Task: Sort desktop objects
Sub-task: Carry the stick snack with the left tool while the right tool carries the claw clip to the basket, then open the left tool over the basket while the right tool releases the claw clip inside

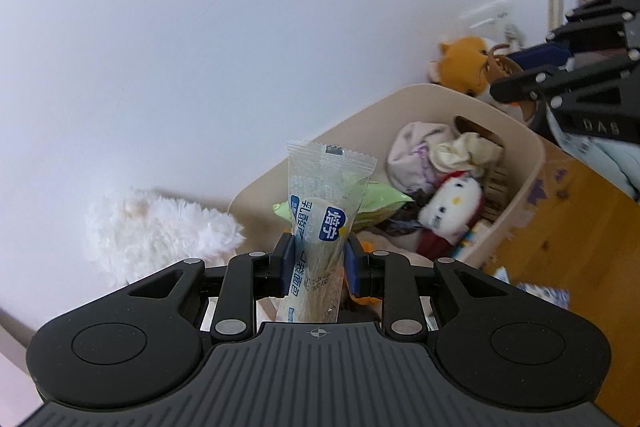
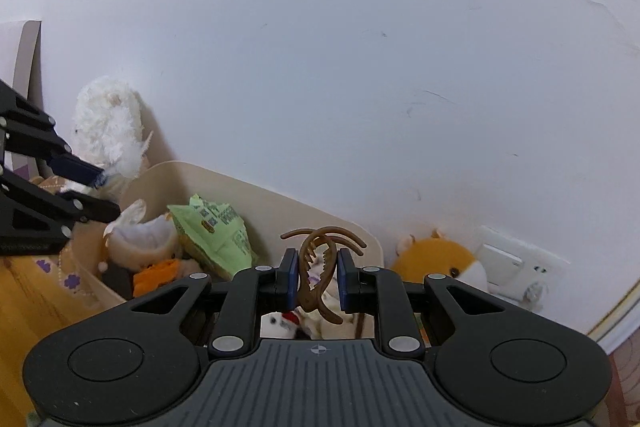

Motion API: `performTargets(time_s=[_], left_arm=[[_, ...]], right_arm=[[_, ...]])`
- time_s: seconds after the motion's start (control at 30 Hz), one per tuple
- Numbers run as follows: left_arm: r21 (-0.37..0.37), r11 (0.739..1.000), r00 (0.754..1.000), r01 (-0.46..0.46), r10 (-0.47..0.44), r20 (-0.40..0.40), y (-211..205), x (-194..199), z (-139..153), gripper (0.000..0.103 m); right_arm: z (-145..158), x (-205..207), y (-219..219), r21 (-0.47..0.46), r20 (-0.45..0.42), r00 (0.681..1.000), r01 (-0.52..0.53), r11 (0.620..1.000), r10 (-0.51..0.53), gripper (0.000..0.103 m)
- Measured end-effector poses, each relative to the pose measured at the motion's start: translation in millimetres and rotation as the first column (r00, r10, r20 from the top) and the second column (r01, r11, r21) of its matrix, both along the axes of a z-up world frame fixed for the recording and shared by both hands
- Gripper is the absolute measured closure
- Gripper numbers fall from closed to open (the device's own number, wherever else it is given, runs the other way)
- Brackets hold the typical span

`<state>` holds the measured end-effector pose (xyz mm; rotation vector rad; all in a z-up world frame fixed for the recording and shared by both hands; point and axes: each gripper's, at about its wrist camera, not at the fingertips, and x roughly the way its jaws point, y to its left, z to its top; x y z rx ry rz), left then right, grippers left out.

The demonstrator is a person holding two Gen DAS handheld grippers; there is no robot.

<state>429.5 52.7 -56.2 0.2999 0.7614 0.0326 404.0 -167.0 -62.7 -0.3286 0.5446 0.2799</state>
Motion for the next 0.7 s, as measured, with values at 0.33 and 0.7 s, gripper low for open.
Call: performTargets(time_s=[0.33,0.7], left_arm=[[0.009,0.999,0.998,-0.052,0.052,-0.031,-8,27,-22,0.077],[-0.004,0.998,0.997,-0.069,0.069,-0.022,-12,36,-32,0.023]], right_arm=[[-19,28,26,-0.034,-0.001,0.999,-0.041,0.999,0.041,0.085],[-43,41,33,-0.005,-0.067,0.994,-0.088,0.996,0.088,0.047]])
